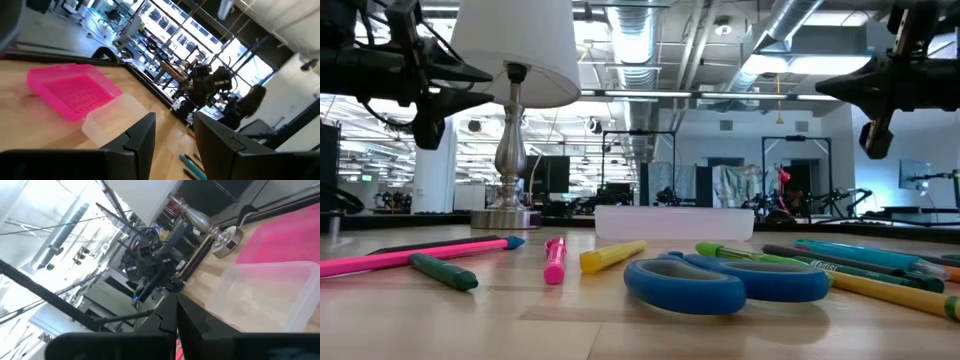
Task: Pick & place school supplies into a supply box
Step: Put the top red crayon into the pink supply box
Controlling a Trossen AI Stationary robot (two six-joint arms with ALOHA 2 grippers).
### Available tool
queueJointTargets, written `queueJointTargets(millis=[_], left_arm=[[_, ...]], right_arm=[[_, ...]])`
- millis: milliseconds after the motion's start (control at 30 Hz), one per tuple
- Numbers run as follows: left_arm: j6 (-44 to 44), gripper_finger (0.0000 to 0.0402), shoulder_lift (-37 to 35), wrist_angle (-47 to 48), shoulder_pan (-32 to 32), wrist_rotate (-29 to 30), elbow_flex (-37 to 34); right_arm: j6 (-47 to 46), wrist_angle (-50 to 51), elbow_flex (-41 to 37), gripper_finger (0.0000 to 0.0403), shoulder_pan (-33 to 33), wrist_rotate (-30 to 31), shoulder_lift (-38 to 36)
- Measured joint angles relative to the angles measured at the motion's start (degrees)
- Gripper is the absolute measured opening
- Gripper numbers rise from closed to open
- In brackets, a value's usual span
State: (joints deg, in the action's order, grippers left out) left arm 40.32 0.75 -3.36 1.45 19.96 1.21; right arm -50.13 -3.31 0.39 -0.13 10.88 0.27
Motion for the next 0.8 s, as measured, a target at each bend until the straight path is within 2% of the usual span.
queueJointTargets(millis=[200, 300, 467, 567, 667, 800], left_arm=[[-3.5, 0.0128, 0.0, 0.5, 0.0, 0.5, 0.1], [0.1, 0.0128, 0.0, 0.6, 0.0, -0.1, 0.1], [0.4, 0.0128, 0.0, -0.5, 0.0, -10.9, 0.1], [0.8, 0.0128, 0.0, -2.1, 0.0, -14.7, 0.1], [0.8, 0.0128, 0.0, -5.8, 0.0, -15.2, 0.1], [-2.2, 0.0128, 0.0, -12.0, 0.0, -16.5, 0.1]], right_arm=[[-3.0, -1.4, 0.0, 0.0000, 0.0, 0.0, 0.0], [-3.9, -1.9, 0.0, 0.0000, 0.0, 0.1, 0.0], [-3.2, -4.7, 0.0, 0.0000, 0.0, 0.1, 0.0], [1.7, -10.2, 0.0, 0.0000, 0.0, 0.0, 0.1], [8.5, -16.9, 0.2, 0.0000, 0.4, -0.1, 0.4], [15.1, -17.6, 3.2, 0.0000, 1.4, -0.2, 2.2]])
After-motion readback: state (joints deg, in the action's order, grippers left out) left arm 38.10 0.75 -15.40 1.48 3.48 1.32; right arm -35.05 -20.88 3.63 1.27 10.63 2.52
